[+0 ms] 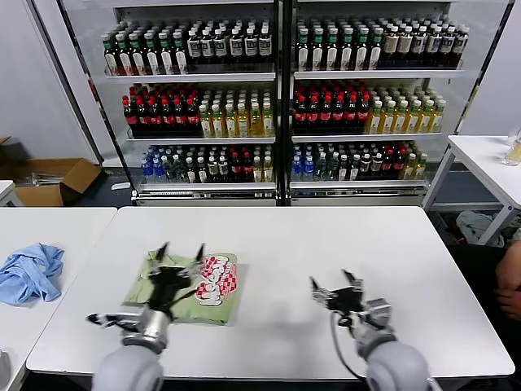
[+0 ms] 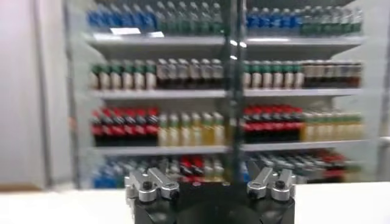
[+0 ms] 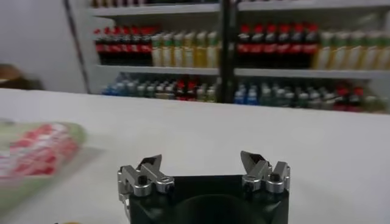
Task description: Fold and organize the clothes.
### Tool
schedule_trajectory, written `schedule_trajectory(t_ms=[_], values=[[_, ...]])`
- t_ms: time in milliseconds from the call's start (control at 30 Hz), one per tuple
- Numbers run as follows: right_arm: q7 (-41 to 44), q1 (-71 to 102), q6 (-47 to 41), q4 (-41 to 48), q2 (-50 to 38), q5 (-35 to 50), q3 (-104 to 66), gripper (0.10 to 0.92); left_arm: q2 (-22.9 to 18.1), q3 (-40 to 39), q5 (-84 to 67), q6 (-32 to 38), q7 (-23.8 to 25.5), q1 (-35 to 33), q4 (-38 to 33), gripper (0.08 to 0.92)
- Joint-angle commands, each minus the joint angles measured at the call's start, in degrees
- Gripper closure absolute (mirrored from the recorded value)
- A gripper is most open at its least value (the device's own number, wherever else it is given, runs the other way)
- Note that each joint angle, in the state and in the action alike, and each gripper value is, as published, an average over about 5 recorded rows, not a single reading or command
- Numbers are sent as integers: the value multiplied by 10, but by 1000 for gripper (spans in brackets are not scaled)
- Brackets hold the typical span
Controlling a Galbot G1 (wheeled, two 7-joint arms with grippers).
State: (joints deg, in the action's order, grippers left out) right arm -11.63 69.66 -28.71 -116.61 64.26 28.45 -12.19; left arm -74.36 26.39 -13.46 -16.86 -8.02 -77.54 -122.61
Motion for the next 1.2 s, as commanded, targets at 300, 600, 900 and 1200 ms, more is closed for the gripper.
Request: schedule_trajectory(t_ms=[300, 600, 900, 1200], values=[[-70, -261, -20, 226, 124, 169, 314, 203, 16, 195, 98, 102, 33, -133, -28, 177], [-78, -262, -20, 235, 128, 182, 306, 203, 13, 176, 101, 99, 32, -128, -28, 177], [-85, -256, -19, 212, 109, 191, 282, 370, 11, 168, 102, 97, 29, -120, -21, 177], [-74, -253, -11, 224, 108, 174, 275, 630, 5, 147, 112, 97, 25, -111, -13, 177]])
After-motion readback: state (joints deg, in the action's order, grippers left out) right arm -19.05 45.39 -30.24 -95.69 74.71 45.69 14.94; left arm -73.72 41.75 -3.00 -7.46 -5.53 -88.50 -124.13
